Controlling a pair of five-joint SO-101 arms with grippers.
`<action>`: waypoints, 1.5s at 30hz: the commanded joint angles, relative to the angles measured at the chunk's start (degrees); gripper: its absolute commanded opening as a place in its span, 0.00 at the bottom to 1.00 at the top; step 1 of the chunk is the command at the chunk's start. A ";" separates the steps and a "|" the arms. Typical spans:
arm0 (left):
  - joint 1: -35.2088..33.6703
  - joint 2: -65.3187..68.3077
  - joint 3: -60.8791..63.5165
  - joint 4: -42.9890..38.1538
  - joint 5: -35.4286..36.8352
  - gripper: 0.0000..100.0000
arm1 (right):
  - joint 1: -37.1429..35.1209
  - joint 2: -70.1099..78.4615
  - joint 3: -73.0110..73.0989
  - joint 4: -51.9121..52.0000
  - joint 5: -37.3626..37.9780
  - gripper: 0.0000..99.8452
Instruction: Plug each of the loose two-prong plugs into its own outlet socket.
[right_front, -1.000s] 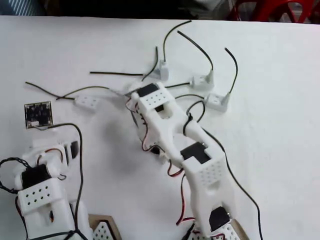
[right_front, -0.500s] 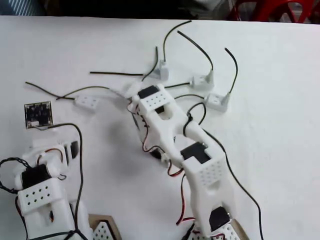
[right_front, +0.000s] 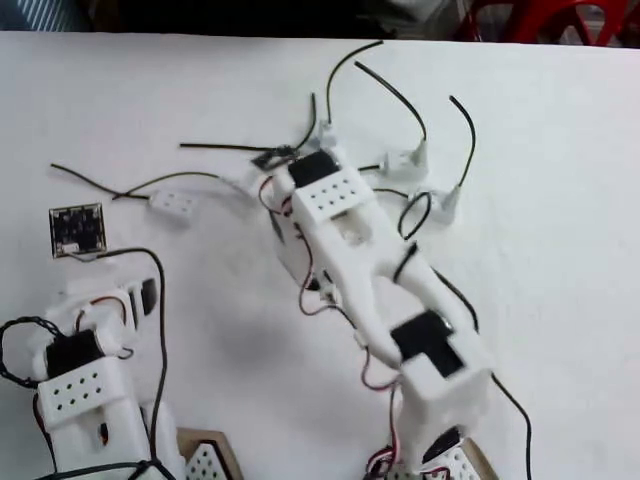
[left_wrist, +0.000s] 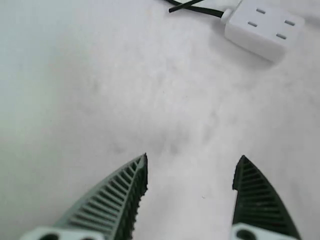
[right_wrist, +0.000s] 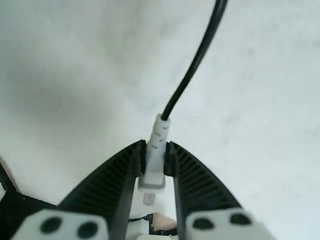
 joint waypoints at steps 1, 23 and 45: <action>-0.31 -1.36 -0.26 -1.41 0.18 0.28 | 0.48 -13.32 0.44 0.75 -0.44 0.02; 5.49 -1.45 -0.53 -3.43 0.70 0.28 | -4.97 -50.42 44.48 -42.68 -3.78 0.02; 30.37 -1.45 -8.44 -14.59 12.04 0.28 | -9.63 -60.26 70.68 -73.27 -3.69 0.02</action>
